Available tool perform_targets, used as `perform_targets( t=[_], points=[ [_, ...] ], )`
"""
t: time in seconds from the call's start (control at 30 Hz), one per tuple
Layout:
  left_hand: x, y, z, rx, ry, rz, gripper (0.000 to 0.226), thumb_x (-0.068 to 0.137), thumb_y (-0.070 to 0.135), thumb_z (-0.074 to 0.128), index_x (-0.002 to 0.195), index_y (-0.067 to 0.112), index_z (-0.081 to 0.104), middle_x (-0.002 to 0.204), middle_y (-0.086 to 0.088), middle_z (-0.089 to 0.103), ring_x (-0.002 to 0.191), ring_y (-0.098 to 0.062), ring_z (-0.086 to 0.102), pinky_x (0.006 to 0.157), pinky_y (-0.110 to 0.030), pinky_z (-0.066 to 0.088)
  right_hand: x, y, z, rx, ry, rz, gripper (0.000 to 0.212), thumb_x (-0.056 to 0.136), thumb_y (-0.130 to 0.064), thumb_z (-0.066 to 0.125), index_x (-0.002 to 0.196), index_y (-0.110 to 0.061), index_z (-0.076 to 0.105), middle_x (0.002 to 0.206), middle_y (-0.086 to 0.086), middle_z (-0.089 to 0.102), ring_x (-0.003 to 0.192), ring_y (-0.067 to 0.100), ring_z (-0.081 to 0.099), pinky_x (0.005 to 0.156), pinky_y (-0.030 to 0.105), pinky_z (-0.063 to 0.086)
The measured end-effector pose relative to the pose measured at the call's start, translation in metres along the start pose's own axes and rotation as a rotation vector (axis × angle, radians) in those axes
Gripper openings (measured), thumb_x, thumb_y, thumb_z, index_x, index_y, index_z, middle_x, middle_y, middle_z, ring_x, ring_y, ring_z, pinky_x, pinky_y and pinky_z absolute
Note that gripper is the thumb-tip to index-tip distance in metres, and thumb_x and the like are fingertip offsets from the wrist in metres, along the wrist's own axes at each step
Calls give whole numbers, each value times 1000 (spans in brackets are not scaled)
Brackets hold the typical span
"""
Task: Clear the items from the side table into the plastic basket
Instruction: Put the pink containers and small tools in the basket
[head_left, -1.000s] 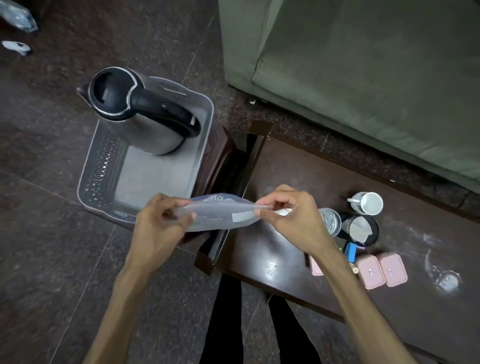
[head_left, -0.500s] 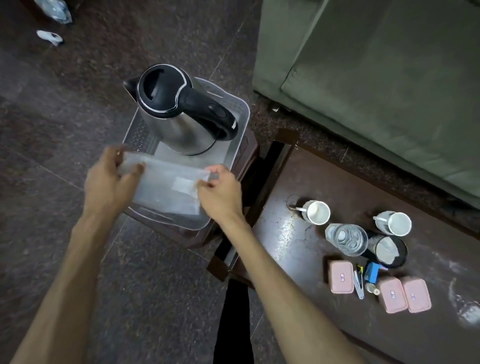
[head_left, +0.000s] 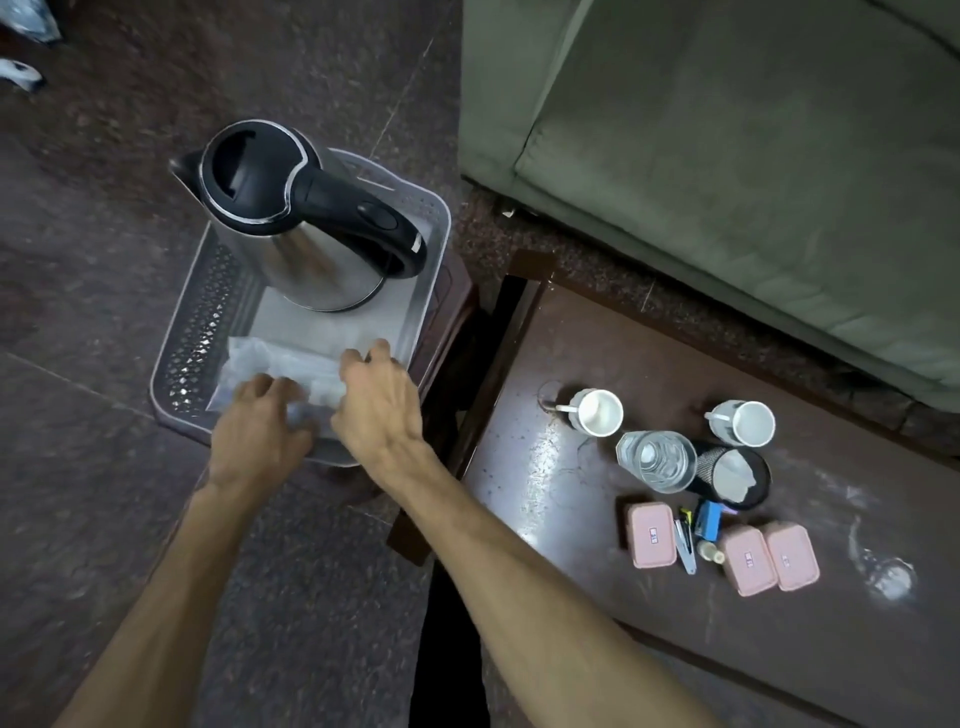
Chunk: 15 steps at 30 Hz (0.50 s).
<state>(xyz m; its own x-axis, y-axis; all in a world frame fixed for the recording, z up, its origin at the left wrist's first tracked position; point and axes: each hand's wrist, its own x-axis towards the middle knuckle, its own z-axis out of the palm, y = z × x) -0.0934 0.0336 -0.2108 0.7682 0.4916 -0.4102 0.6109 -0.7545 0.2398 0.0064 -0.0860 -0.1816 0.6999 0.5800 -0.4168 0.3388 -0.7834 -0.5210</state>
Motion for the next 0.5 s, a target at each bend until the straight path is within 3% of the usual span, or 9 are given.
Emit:
perform_targets(
  t=[0.13, 0.27, 0.37, 0.5],
  points=[
    [2, 9, -5, -50, -3, 11, 47, 80, 10, 83, 122, -6, 69, 119, -34, 65, 110, -54, 60, 89, -60, 52, -19, 11, -13, 197, 83, 3, 18, 89, -7, 67, 106, -9, 73, 108, 11, 67, 94, 35, 69, 83, 42, 58],
    [-22, 30, -1, -157, 240, 17, 37, 80, 20, 64, 110, -1, 74, 114, -26, 69, 101, -48, 64, 82, -55, 54, -48, 32, -21, 404, 209, 94, 14, 83, -10, 67, 90, -19, 75, 87, -2, 68, 74, 21, 67, 71, 36, 58],
    [-52, 64, 12, -291, 385, -10, 23, 80, 16, 60, 96, 8, 75, 100, -13, 70, 91, -35, 64, 73, -43, 50, -72, 60, -26, 481, 251, 174, 12, 81, -17, 67, 88, -25, 73, 67, -11, 62, 64, 10, 63, 65, 31, 57],
    [-92, 123, 38, -451, 319, -1, 19, 80, 17, 58, 89, 17, 75, 89, 1, 65, 77, -15, 58, 71, -32, 46, -105, 105, -32, 528, 286, 295, 16, 76, -21, 64, 89, -28, 72, 61, -12, 62, 63, 10, 64, 64, 34, 58]
  ],
)
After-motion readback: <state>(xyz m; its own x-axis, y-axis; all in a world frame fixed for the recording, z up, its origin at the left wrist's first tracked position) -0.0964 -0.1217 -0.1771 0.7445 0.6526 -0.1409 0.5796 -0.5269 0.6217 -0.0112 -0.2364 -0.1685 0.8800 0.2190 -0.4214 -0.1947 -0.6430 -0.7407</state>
